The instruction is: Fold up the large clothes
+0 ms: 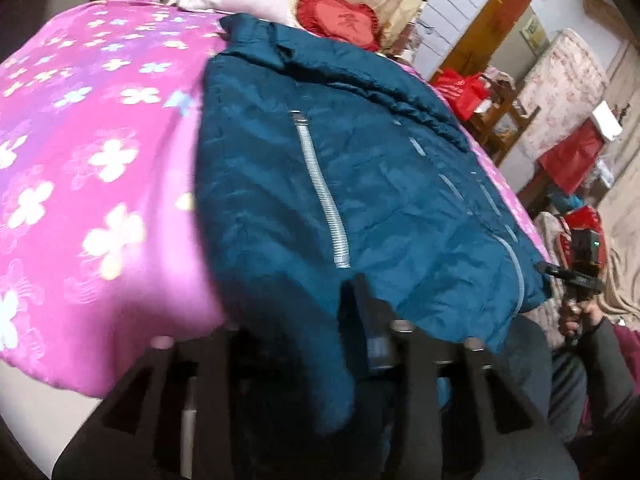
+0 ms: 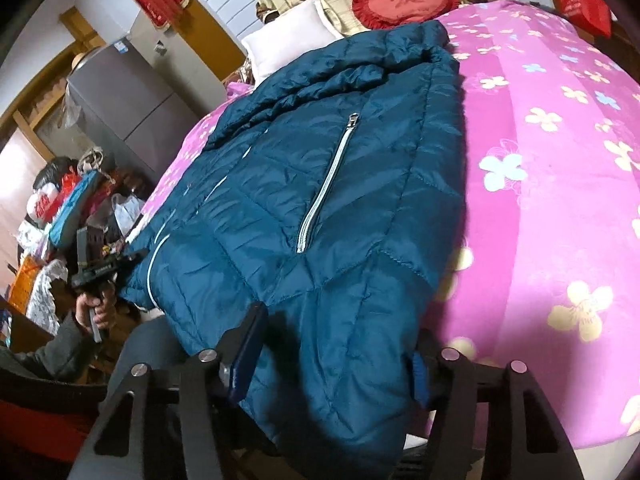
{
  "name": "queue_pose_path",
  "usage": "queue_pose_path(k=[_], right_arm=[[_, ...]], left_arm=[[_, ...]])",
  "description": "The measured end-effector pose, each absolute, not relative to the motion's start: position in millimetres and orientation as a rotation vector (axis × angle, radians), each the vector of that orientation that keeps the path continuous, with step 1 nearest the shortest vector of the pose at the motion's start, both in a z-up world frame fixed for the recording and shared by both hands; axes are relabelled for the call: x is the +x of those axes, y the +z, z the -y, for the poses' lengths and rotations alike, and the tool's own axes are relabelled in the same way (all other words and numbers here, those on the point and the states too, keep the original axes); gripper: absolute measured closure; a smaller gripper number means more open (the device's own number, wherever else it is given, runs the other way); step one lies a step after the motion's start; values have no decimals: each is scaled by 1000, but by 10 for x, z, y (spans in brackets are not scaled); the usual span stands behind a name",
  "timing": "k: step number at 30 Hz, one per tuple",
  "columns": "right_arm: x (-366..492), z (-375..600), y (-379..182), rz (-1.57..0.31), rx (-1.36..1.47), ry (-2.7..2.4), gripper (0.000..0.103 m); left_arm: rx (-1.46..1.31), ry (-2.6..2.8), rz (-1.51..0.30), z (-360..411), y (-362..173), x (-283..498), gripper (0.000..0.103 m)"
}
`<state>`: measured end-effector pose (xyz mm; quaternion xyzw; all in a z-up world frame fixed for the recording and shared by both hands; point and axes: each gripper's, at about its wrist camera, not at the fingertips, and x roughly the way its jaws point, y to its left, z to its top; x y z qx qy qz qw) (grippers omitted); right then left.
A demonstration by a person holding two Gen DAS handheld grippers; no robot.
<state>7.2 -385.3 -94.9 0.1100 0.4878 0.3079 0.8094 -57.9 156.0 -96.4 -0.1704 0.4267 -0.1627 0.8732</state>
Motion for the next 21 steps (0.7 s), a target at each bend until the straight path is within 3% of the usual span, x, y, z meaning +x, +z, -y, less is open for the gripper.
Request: queue_pose_path(k=[1,3,20,21], right_arm=[[77,3822,-944,-1037,218,652,43],[87,3758,-937,-1027,186,640,43],[85,3789,-976,-1051,255,694,42],[115,3743,-971,-1050,245,684,43]], left_arm=[[-353,-364,-891,-1513,-955,-570,40],[-309,-378,-897,-1414,-935,-570,35],[-365,-331,-905,-1490,-923,-557,36],[-380,-312,-904,-1508,-920,-561,45]])
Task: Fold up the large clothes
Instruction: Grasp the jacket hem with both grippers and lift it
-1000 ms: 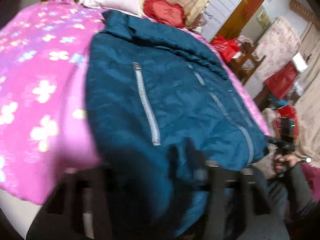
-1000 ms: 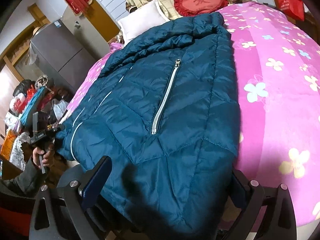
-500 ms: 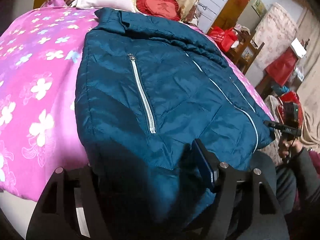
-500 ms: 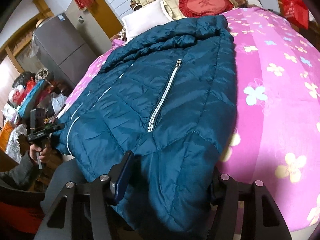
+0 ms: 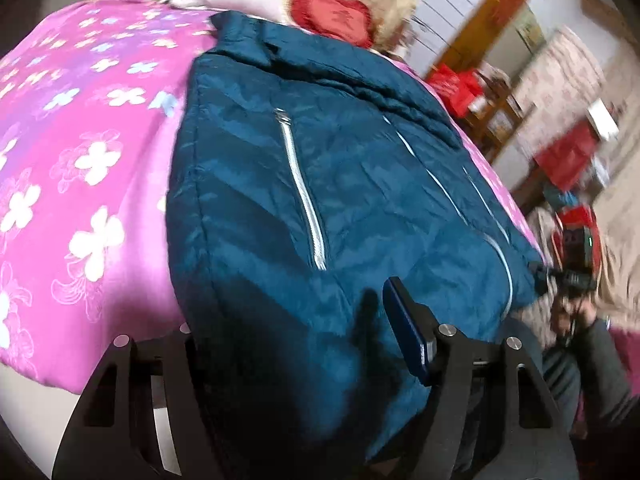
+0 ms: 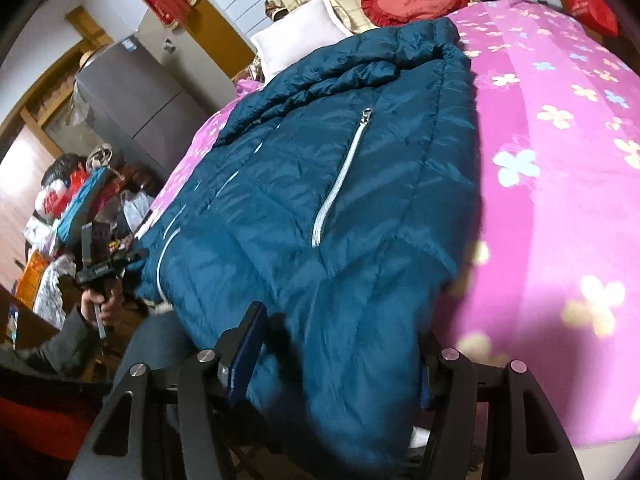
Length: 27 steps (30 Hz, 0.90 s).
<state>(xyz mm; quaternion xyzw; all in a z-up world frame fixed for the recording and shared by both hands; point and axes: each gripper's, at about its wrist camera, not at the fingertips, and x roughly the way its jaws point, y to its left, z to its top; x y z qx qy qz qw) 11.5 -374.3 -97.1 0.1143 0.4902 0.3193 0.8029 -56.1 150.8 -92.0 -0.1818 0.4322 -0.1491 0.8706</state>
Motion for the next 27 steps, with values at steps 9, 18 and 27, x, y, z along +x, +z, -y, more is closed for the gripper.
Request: queue_pose_path(k=[9,18,27], right_arm=[[-148,3654,-697,-913,104,679,86],[-772,3662,-87,-666,138,653,87],[-1561,3568,402,-558,74,629,87]], left_arm=[[-424,-245,-803,-1669,-695,-742,96],[-521,-273,-650,-2086,-146,-1184,96],[-474,-310,-530,-2160,395,-1784,96]])
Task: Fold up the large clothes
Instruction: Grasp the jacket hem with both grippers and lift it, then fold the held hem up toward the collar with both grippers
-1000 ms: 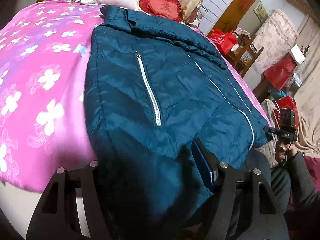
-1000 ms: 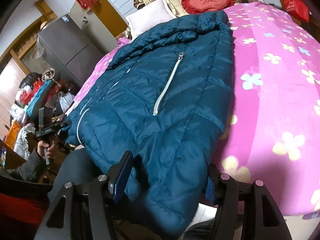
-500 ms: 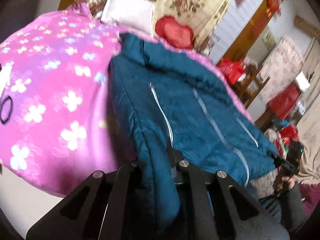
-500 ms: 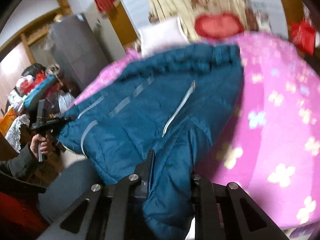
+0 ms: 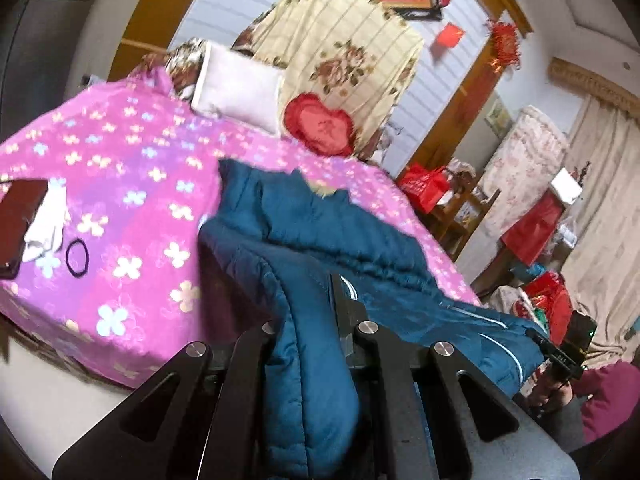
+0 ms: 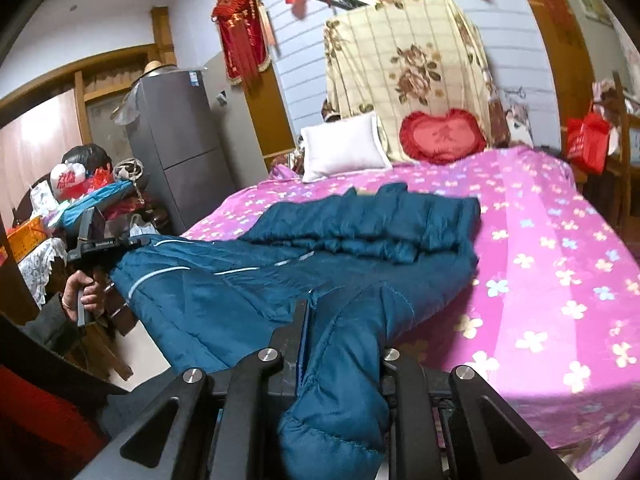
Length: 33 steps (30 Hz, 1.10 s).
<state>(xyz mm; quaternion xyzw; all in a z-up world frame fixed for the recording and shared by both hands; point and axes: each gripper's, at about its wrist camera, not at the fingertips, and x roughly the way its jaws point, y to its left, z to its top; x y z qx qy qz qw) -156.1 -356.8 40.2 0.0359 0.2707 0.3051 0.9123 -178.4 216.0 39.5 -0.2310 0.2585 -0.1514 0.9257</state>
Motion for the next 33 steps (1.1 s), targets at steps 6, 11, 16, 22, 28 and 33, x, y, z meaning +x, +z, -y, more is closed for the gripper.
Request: queue_pose_path(k=[6,11,16,22,28,33], right_arm=[[-1521,3667,726,-469,76,620,87],[-1036,3667,838,-437,93,556,87],[-228,3531,967,-417,85,447,87],[943,3300,759,-467,95,301,87],[1791,3233,-42,-645,247,184,87],[1982,3268,-432,-678,286,149,87]], left_arm=[[-456,-333,-426,-2106,798,-1753,96],[-388,-258,-394,-2004,948,-1169,96],[-279,-153,-385,-1863,1043,-291,96],[-175,-28,-467,-1720,682,936,96],[-172,91,-677,-1676,-197,1795,94],[-210,100,-695,-1668,-500,2006,92]])
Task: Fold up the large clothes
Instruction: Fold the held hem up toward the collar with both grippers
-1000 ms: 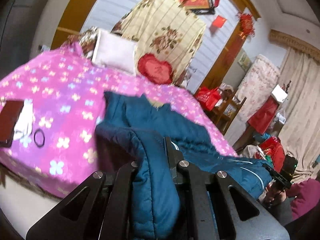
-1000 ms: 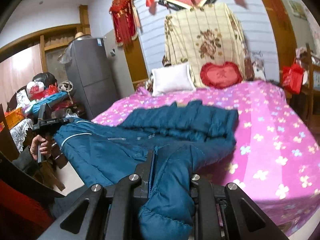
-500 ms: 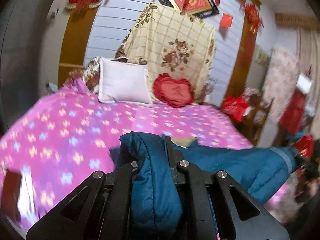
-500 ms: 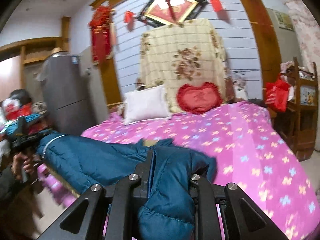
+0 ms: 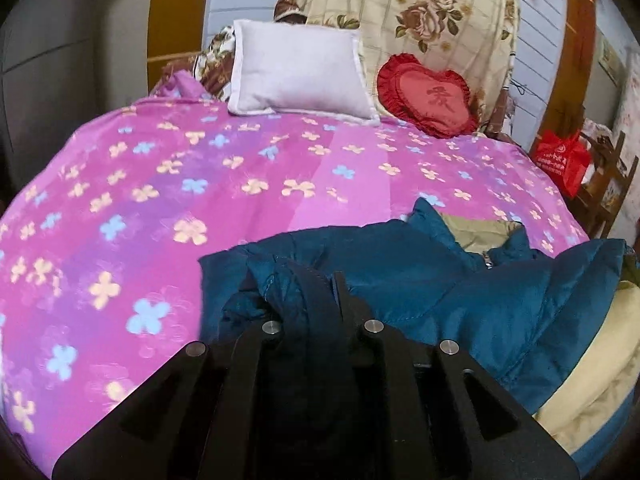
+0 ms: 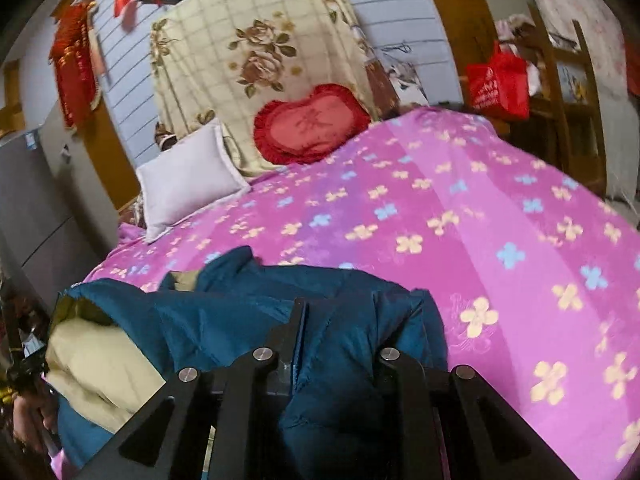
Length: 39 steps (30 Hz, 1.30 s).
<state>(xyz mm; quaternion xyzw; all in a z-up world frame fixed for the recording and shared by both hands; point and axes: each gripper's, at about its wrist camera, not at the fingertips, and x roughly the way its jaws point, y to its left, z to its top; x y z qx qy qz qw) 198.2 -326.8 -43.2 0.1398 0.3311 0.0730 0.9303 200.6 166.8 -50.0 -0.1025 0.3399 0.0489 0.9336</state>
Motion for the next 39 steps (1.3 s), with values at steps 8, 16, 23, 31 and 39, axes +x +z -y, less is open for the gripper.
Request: queue_pose_path(k=[8,16,23,31,39], right_arm=[[2174,3520,-717,-802,512,232,76],[1723,3849,-435,-729,775,332,24],[1263,3569,-25,-657,401,369,18],[1516,3248,-242,-779,266,258,18],[2441,2832,-498,-1023,155,185,6]], left_arm=[[-235,33,-821,-1631,-574,2185,88],[-461,-35,-641,-2173,75,1521,23],[-391,-33,-648,-2020,82,935,23],[-287,-57,-736,-1324,-157,1147,23],[-202,-61,-783,-938,21,2280,23]])
